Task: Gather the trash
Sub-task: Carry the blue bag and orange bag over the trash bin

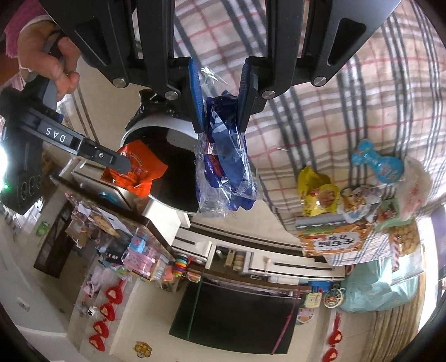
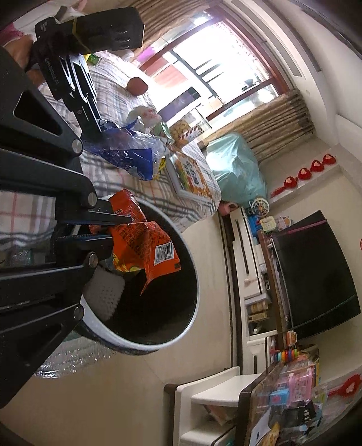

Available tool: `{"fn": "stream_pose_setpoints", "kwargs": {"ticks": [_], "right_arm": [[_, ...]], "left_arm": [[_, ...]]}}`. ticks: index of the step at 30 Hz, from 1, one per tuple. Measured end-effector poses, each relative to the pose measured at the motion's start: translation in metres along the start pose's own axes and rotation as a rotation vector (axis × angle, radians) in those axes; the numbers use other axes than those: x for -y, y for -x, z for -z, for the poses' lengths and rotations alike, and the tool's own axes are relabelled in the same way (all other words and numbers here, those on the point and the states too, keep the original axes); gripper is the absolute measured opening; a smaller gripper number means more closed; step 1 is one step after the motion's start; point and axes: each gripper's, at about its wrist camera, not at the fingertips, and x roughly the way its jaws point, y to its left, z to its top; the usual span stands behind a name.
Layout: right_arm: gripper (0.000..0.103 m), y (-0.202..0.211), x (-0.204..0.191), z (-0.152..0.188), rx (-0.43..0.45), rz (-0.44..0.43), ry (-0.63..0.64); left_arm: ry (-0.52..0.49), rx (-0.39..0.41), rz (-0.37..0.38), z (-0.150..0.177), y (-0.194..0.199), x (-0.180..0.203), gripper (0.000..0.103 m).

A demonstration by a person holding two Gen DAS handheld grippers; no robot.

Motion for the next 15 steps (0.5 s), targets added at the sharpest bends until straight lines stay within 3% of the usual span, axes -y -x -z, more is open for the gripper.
{"fn": "stream_pose_setpoints", "kwargs": {"ticks": [15], "right_arm": [[0.005, -0.005, 0.019, -0.007, -0.018, 0.03, -0.012]], "left_arm": [[-0.031, -0.037, 0.001, -0.017, -0.031, 0.019, 0.022]]}}
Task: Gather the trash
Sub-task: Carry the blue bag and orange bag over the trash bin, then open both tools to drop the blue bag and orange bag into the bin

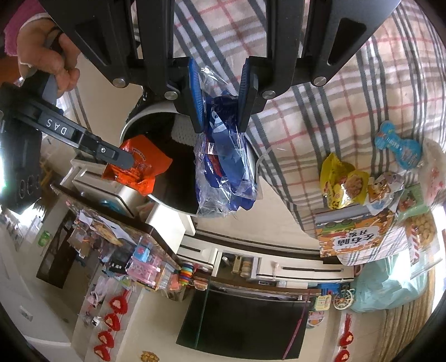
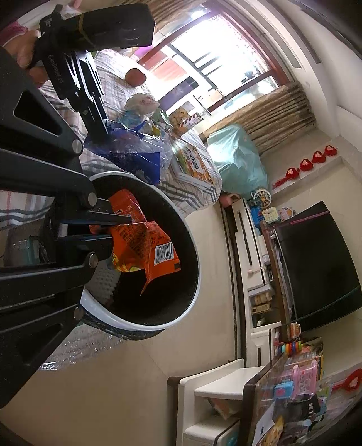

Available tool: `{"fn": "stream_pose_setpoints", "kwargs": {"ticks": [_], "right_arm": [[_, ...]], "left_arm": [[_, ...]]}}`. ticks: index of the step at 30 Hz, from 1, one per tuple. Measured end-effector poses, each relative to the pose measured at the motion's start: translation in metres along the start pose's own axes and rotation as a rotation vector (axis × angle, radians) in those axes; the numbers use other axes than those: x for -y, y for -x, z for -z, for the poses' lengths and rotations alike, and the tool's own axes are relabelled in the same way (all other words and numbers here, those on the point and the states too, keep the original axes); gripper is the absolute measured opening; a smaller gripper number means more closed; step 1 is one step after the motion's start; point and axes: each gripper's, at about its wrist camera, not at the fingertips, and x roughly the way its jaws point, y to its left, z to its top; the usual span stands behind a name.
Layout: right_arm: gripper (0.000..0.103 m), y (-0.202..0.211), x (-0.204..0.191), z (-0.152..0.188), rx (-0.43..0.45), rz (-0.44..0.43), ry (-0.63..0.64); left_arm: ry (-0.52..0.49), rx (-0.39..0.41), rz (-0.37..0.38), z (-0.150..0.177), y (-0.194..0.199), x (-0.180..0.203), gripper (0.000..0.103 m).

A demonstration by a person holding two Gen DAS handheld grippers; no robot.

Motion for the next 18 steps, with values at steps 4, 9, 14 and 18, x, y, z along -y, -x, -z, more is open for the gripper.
{"fn": "stream_pose_setpoints", "kwargs": {"ticks": [4, 9, 14, 18], "right_arm": [[0.005, -0.005, 0.005, -0.001, -0.02, 0.005, -0.006], [0.005, -0.009, 0.01, -0.006, -0.038, 0.012, -0.008], [0.005, -0.014, 0.014, -0.013, -0.057, 0.022, -0.005], [0.005, -0.018, 0.015, -0.016, -0.076, 0.023, 0.005]], "left_arm": [[-0.014, -0.022, -0.009, -0.007, -0.009, 0.007, 0.022], [-0.027, -0.031, -0.015, -0.016, -0.016, 0.013, 0.022], [-0.04, -0.035, -0.016, -0.023, -0.023, 0.02, 0.022], [-0.042, -0.048, -0.017, -0.027, -0.029, 0.022, 0.023]]}}
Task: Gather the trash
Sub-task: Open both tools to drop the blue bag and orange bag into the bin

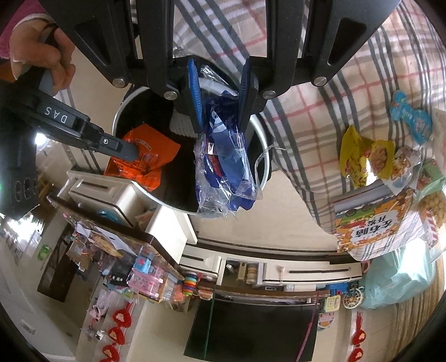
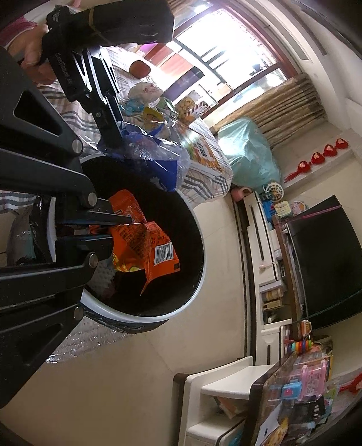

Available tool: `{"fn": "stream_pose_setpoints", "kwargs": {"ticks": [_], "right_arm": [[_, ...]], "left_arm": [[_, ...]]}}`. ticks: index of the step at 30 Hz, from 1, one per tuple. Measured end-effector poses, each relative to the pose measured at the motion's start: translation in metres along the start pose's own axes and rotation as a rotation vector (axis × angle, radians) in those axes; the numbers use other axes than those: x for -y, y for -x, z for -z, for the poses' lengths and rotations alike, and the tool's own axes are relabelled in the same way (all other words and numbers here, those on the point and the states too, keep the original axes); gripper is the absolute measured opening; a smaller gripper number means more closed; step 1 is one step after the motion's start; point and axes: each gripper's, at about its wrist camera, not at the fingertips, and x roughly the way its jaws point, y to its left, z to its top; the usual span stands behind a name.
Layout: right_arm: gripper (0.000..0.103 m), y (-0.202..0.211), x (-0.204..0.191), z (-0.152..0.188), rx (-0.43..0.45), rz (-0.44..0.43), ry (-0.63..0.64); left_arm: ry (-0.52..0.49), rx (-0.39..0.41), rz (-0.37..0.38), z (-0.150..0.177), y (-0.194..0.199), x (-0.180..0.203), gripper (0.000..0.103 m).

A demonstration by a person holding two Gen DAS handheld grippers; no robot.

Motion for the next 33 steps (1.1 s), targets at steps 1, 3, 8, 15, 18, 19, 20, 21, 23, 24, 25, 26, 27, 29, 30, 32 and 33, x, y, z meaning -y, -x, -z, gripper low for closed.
{"fn": "stream_pose_setpoints", "kwargs": {"ticks": [1, 3, 8, 15, 18, 19, 20, 21, 23, 24, 25, 26, 27, 29, 30, 32, 33], "right_arm": [[0.005, -0.001, 0.0, -0.001, -0.002, 0.002, 0.002], [0.005, -0.003, 0.001, -0.002, -0.01, 0.002, 0.003], [0.006, -0.01, 0.005, -0.005, -0.035, 0.004, 0.005], [0.01, -0.008, 0.009, -0.01, -0.033, 0.005, -0.003], [0.012, -0.003, 0.009, -0.011, -0.018, 0.007, -0.005], [0.014, -0.002, 0.009, -0.01, -0.014, 0.007, -0.007], [0.016, -0.001, 0.01, -0.01, -0.011, 0.006, -0.011], [0.021, 0.001, 0.01, -0.009, -0.008, 0.004, -0.014], [0.028, 0.003, 0.009, -0.005, 0.0, 0.0, -0.02], [0.034, 0.005, 0.008, -0.004, 0.005, -0.002, -0.024], [0.037, 0.006, 0.007, -0.003, 0.01, -0.005, -0.026], [0.038, 0.007, 0.006, -0.002, 0.014, -0.007, -0.028], [0.04, 0.009, 0.005, 0.0, 0.018, -0.008, -0.03], [0.045, 0.011, 0.001, 0.002, 0.028, -0.01, -0.035], [0.052, 0.013, -0.002, 0.004, 0.036, -0.015, -0.037], [0.07, 0.014, -0.007, 0.006, 0.042, -0.023, -0.04], [0.081, 0.015, -0.008, 0.006, 0.045, -0.028, -0.043]], "left_arm": [[0.001, -0.006, 0.0, -0.001, -0.003, 0.001, 0.023], [0.002, -0.015, 0.003, -0.002, -0.007, 0.001, 0.023], [0.003, -0.024, 0.001, -0.006, -0.013, 0.004, 0.024], [0.001, -0.018, 0.001, -0.013, -0.015, 0.008, 0.032], [0.013, -0.008, 0.003, -0.01, -0.012, 0.006, 0.042], [0.017, -0.004, 0.007, -0.008, -0.01, 0.005, 0.043], [0.021, -0.002, 0.009, -0.007, -0.009, 0.005, 0.044], [0.022, -0.001, 0.01, -0.005, -0.008, 0.003, 0.044], [0.031, 0.006, 0.011, 0.0, -0.003, 0.002, 0.046], [0.034, 0.009, 0.013, 0.001, -0.002, 0.0, 0.047], [0.037, 0.016, 0.014, 0.005, 0.002, -0.001, 0.047], [0.037, 0.018, 0.012, 0.006, 0.004, -0.002, 0.047], [0.04, 0.022, 0.007, 0.009, 0.007, -0.004, 0.047], [0.051, 0.028, 0.006, 0.016, 0.014, -0.008, 0.047], [0.06, 0.033, 0.005, 0.021, 0.018, -0.011, 0.047], [0.076, 0.04, -0.003, 0.03, 0.026, -0.017, 0.047], [0.084, 0.043, -0.005, 0.034, 0.029, -0.019, 0.047]]}}
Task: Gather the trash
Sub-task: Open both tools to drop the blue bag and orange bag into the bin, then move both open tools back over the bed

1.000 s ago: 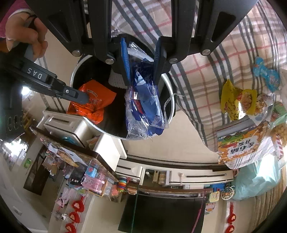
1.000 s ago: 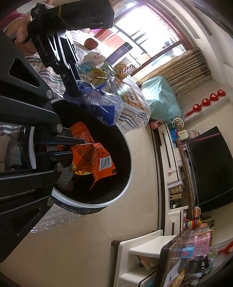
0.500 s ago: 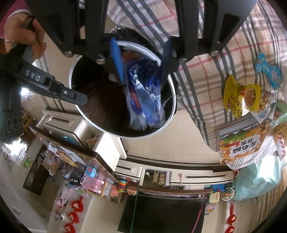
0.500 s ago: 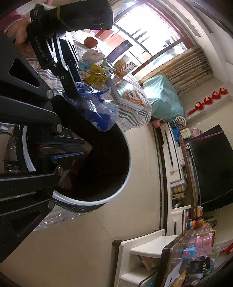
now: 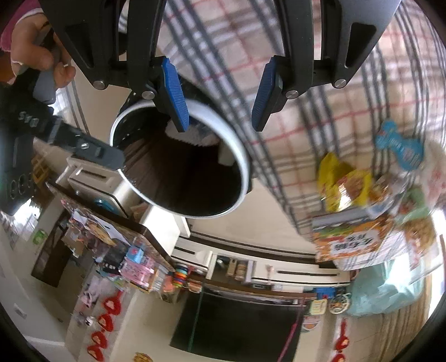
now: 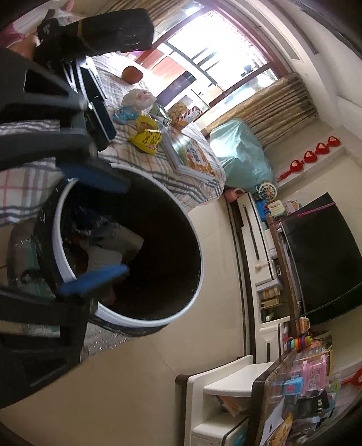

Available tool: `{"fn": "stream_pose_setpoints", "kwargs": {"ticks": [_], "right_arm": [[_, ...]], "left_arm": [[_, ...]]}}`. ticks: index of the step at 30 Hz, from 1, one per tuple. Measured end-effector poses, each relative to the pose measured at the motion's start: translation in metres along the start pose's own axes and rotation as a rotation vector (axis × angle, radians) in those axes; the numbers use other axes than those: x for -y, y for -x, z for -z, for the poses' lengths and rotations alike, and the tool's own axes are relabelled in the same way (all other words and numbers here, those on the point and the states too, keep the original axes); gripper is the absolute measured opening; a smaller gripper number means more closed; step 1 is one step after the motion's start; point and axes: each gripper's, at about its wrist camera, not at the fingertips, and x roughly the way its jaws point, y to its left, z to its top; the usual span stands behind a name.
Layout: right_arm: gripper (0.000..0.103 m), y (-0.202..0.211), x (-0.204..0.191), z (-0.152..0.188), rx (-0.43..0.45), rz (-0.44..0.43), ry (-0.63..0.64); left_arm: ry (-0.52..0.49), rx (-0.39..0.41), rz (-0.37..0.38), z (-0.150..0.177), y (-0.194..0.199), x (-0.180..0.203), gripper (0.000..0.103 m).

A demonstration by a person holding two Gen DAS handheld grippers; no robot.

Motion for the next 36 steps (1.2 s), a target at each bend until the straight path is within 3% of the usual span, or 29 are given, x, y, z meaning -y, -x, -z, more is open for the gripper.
{"fn": "stream_pose_setpoints", "kwargs": {"ticks": [11, 23, 26, 36], "right_arm": [[0.084, -0.011, -0.049, 0.014, -0.003, -0.069, 0.05], [0.088, -0.044, -0.117, 0.033, -0.065, -0.137, 0.146], [0.094, -0.053, -0.129, 0.036, -0.081, -0.146, 0.162], [0.095, -0.079, -0.155, 0.04, -0.107, -0.167, 0.178]], "left_arm": [[0.161, 0.024, -0.068, 0.045, 0.049, -0.062, 0.048], [0.286, 0.059, -0.144, 0.068, 0.099, -0.118, 0.053], [0.3, 0.061, -0.155, 0.071, 0.105, -0.123, 0.053], [0.356, 0.062, -0.188, 0.074, 0.116, -0.149, 0.058]]}}
